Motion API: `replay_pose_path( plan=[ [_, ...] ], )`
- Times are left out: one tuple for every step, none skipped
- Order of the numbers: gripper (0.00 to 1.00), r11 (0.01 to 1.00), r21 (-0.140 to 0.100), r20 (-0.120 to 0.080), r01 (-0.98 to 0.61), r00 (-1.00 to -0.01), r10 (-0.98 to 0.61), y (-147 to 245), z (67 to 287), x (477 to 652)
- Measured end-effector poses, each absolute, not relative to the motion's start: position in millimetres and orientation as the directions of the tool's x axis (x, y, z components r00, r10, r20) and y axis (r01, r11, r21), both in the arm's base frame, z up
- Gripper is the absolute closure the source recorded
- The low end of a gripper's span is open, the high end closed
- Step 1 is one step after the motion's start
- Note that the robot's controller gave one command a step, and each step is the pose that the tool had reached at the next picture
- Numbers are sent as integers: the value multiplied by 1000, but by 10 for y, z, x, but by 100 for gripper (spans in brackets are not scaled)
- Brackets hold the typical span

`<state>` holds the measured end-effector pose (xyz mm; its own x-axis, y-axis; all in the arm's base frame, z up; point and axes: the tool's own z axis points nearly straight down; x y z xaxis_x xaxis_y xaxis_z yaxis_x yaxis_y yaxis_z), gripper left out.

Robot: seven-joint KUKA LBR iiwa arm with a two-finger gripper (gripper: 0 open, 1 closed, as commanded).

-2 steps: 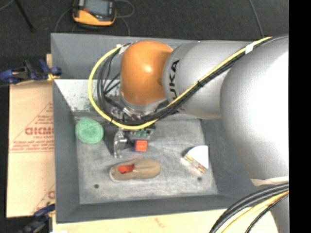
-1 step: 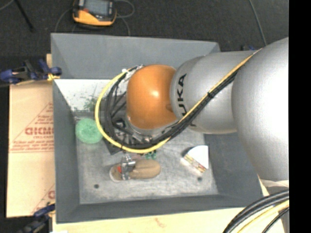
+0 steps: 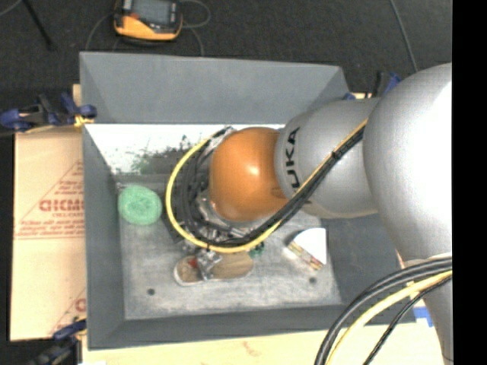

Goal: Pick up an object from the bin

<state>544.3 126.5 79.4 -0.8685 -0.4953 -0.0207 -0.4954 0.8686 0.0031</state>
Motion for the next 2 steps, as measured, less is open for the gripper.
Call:
replay_pose_path(
  plan=[
    [100, 869, 3, -21, -494, -869, -494, 1265, 793, 5444],
    [100, 897, 0, -4, -442, -897, -442, 1266, 2142, 5459]
  ],
)
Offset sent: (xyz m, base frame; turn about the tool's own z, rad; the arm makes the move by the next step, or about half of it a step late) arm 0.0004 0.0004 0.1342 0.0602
